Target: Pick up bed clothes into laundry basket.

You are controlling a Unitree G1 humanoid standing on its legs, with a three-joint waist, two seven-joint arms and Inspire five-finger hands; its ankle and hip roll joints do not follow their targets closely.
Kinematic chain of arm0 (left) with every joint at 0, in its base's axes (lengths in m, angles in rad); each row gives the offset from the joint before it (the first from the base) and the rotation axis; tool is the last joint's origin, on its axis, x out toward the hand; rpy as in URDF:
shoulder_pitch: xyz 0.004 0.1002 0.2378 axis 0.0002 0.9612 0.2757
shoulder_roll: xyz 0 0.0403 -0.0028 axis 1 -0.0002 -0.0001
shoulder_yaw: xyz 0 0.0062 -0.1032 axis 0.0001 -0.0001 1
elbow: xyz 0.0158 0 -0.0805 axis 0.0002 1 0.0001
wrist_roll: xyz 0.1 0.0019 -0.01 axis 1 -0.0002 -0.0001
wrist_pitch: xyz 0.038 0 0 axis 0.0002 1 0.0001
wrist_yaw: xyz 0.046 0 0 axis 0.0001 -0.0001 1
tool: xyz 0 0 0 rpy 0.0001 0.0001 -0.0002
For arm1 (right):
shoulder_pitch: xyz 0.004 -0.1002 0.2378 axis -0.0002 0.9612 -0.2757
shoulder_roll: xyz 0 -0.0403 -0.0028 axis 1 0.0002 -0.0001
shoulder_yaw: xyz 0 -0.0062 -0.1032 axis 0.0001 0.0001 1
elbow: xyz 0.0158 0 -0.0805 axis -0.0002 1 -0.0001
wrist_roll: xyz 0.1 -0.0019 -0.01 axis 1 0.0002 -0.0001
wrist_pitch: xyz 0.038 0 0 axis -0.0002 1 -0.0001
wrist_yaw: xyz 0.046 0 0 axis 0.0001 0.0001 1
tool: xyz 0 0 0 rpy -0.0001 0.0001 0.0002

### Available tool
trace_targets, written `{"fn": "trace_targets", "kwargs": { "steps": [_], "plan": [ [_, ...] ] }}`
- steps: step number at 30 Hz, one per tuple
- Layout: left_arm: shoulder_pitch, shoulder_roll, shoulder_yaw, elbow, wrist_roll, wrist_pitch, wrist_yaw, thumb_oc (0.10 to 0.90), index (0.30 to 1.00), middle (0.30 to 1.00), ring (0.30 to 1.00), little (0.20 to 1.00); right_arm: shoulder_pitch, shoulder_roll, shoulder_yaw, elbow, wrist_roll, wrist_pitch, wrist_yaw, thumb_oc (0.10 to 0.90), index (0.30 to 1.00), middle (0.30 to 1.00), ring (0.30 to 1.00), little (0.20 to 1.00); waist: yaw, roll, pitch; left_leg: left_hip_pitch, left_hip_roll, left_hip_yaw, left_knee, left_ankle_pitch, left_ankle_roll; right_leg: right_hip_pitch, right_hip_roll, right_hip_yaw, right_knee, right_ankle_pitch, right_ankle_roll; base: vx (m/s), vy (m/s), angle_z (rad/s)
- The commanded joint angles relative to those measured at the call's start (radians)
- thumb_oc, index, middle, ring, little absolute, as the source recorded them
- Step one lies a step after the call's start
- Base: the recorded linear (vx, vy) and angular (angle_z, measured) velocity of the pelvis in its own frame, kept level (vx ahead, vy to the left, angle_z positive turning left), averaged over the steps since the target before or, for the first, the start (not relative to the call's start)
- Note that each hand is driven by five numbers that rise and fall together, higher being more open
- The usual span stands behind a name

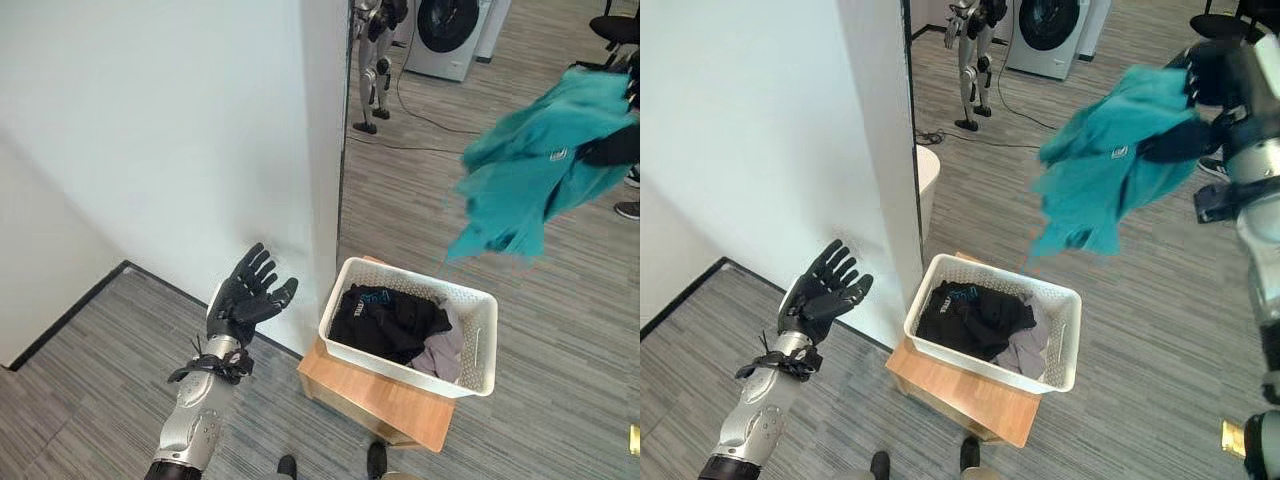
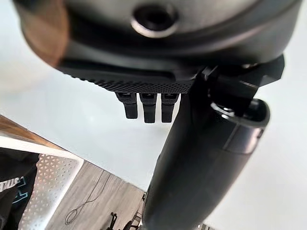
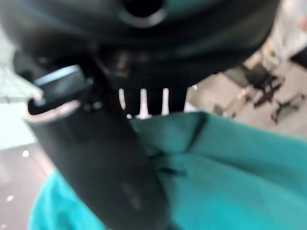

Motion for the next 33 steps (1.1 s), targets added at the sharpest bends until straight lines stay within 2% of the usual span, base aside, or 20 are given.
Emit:
{"fn": "trace_targets", "kwargs": {
  "steps": [1, 8, 10, 12, 15, 19, 33],
  "plan": [
    [-0.052, 0.093, -0.012, -0.067, -0.034, -0.077, -0.045, 0.8, 0.9, 0.9, 0.9, 0.9, -0.071, 0.035, 0.046, -0.049, 0.032, -0.082, 0.005, 0.4, 0.3, 0.3, 0.3, 0.3, 0.017, -0.101, -0.124, -0.074, -0.068, -0.013, 0.012, -0.003, 0.019, 0.04, -0.074, -0.017, 0.082, -0.156, 0.063, -0.02, -0.02, -0.07],
    [-0.041, 0.111, -0.022, -0.074, -0.045, -0.073, -0.06, 0.8, 0.9, 0.9, 0.9, 0.9, -0.234, -0.058, 0.298, 0.038, -0.105, -0.027, 0.088, 0.4, 0.3, 0.3, 0.3, 0.3, 0.015, -0.101, -0.117, -0.074, -0.063, -0.019, 0.012, 0.0, 0.013, 0.046, -0.069, -0.021, 0.08, -0.158, 0.061, -0.01, 0.001, 0.01],
    [-0.045, 0.119, -0.027, -0.069, -0.048, -0.072, -0.067, 0.8, 0.9, 0.9, 0.9, 0.9, -0.335, -0.084, 0.414, 0.059, -0.158, -0.013, 0.111, 0.4, 0.3, 0.3, 0.3, 0.3, 0.011, -0.098, -0.114, -0.078, -0.061, -0.025, 0.011, 0.003, 0.011, 0.044, -0.068, -0.016, 0.083, -0.16, 0.059, -0.03, 0.011, 0.05],
    [-0.044, 0.119, -0.027, -0.067, -0.047, -0.072, -0.067, 0.8, 0.9, 0.9, 0.9, 0.9, -0.362, -0.088, 0.44, 0.066, -0.172, -0.01, 0.11, 0.4, 0.3, 0.3, 0.3, 0.3, 0.009, -0.097, -0.113, -0.079, -0.061, -0.027, 0.012, 0.004, 0.011, 0.043, -0.068, -0.014, 0.084, -0.16, 0.058, 0.0, 0.0, 0.0],
    [-0.035, 0.117, -0.012, -0.043, -0.048, -0.076, -0.06, 0.8, 0.9, 0.9, 0.9, 0.9, -0.495, -0.105, 0.575, 0.091, -0.232, 0.007, 0.13, 0.4, 0.3, 0.3, 0.3, 0.3, 0.007, -0.1, -0.11, -0.082, -0.06, -0.03, 0.01, 0.006, 0.008, 0.041, -0.068, -0.011, 0.082, -0.16, 0.055, 0.0, 0.0, 0.0],
    [-0.006, 0.116, 0.003, -0.026, -0.047, -0.07, -0.066, 0.8, 0.9, 0.9, 0.9, 0.9, -0.599, -0.1, 0.676, 0.108, -0.256, 0.013, 0.155, 0.4, 0.3, 0.3, 0.3, 0.3, 0.01, -0.104, -0.107, -0.083, -0.061, -0.032, 0.01, 0.009, 0.009, 0.039, -0.067, -0.01, 0.085, -0.159, 0.052, 0.0, 0.0, 0.0],
    [0.027, 0.101, 0.03, 0.006, -0.044, -0.059, -0.066, 0.8, 0.9, 0.9, 0.9, 0.9, -0.625, -0.11, 0.668, -0.037, -0.242, 0.006, 0.174, 0.4, 0.3, 0.3, 0.3, 0.3, 0.015, -0.117, -0.11, -0.077, -0.061, -0.028, 0.003, 0.008, 0.007, 0.056, -0.071, -0.016, 0.07, -0.157, 0.056, 0.0, 0.0, 0.0]
  ]
}}
